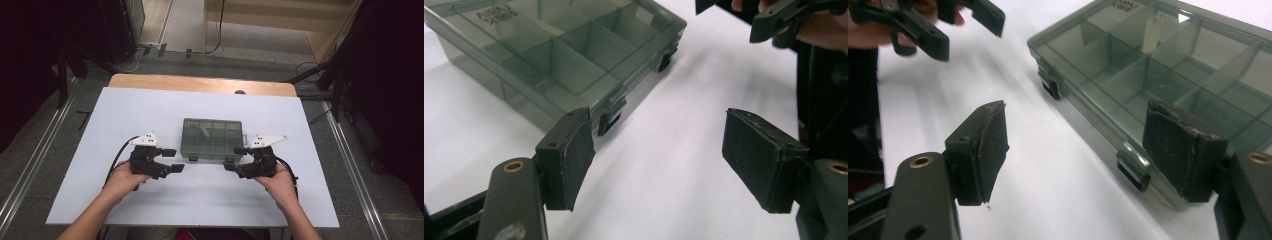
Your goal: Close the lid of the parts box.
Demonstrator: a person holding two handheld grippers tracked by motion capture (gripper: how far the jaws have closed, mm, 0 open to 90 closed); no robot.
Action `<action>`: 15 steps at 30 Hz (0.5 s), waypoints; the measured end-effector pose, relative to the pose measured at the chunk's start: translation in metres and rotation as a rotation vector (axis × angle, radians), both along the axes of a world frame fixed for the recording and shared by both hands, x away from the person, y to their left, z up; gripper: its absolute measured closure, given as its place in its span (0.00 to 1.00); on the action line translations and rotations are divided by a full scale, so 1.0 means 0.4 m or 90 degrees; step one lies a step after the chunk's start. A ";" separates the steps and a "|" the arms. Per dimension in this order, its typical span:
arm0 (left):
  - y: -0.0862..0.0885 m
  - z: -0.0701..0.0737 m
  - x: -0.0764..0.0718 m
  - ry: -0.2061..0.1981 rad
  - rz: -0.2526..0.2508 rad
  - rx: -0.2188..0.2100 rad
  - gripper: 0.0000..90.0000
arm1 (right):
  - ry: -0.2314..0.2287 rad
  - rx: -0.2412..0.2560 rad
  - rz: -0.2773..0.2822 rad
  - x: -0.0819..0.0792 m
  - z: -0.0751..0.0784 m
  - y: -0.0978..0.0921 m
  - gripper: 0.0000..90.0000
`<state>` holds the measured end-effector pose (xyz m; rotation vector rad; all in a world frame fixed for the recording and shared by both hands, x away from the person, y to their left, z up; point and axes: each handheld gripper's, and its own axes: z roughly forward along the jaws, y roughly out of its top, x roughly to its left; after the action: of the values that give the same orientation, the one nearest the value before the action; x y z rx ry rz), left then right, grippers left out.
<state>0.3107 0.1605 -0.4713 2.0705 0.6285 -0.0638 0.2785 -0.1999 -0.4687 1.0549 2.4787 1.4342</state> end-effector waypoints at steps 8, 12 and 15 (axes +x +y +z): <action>0.029 -0.009 -0.019 -0.016 0.011 0.006 0.31 | 0.004 0.022 0.003 -0.025 -0.011 -0.038 0.30; 0.049 -0.015 -0.031 -0.020 0.023 0.010 0.31 | 0.003 0.013 0.000 -0.038 -0.019 -0.051 0.30; 0.063 -0.019 -0.038 -0.023 0.025 0.018 0.31 | 0.004 0.008 -0.003 -0.047 -0.026 -0.062 0.30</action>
<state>0.2953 0.1857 -0.4789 2.0804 0.6508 0.0057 0.2596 -0.2249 -0.4791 1.0687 2.4724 1.4484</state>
